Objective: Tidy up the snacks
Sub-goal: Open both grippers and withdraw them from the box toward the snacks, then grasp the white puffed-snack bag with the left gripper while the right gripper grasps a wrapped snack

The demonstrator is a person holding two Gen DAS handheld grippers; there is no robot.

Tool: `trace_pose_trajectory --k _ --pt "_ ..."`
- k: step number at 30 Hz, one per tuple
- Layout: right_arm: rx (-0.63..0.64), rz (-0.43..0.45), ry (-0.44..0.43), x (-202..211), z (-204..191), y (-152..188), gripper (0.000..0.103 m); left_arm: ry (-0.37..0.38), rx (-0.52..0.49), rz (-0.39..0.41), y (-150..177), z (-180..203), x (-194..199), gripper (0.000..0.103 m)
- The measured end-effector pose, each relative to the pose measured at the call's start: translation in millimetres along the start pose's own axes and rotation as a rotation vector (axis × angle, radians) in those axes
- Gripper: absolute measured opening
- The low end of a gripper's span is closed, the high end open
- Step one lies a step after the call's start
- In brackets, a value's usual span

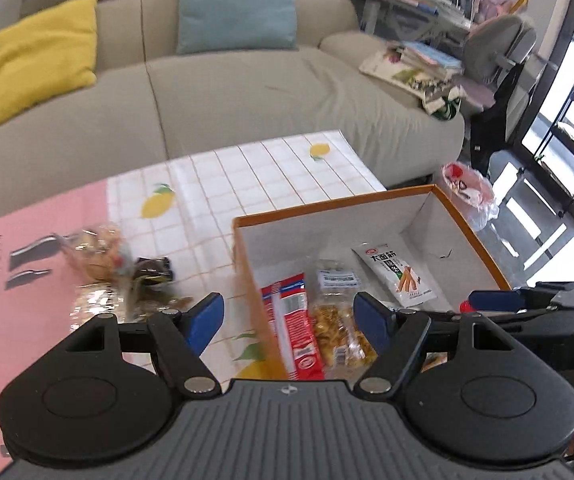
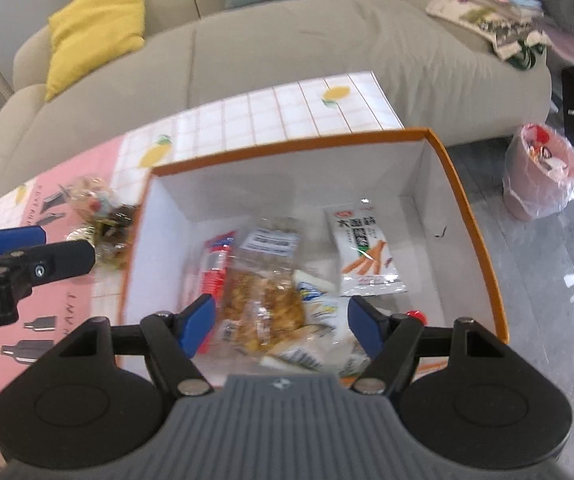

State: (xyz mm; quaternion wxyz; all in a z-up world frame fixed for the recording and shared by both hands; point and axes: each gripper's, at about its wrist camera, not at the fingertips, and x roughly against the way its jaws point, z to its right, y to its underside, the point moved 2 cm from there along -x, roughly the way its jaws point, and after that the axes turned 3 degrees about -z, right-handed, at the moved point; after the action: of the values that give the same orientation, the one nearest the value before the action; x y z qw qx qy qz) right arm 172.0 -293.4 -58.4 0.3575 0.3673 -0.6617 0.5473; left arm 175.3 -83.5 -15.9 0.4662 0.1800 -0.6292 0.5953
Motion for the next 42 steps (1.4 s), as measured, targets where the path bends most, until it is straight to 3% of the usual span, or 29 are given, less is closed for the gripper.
trace_pose_trajectory --k 8,16,27,37,42 --pt "0.013 0.190 -0.033 39.7 -56.5 35.9 0.077 -0.088 0.017 0.102 47.7 -35.7 43.2 0.087" --pt "0.066 0.312 -0.056 42.9 -122.1 72.4 0.077 -0.124 0.167 0.126 91.2 -90.1 55.8 0.086" --pt "0.235 0.346 -0.051 12.4 -184.6 111.0 0.070 -0.137 0.182 0.154 128.9 -133.1 57.6 0.085" --pt "0.359 0.345 -0.038 -27.1 -213.7 101.1 0.062 -0.123 0.182 0.119 133.4 -160.0 31.9 0.083" --pt "0.385 0.316 -0.022 -57.3 -223.2 84.6 0.057 -0.129 0.188 0.076 125.0 -174.6 9.4 0.087"
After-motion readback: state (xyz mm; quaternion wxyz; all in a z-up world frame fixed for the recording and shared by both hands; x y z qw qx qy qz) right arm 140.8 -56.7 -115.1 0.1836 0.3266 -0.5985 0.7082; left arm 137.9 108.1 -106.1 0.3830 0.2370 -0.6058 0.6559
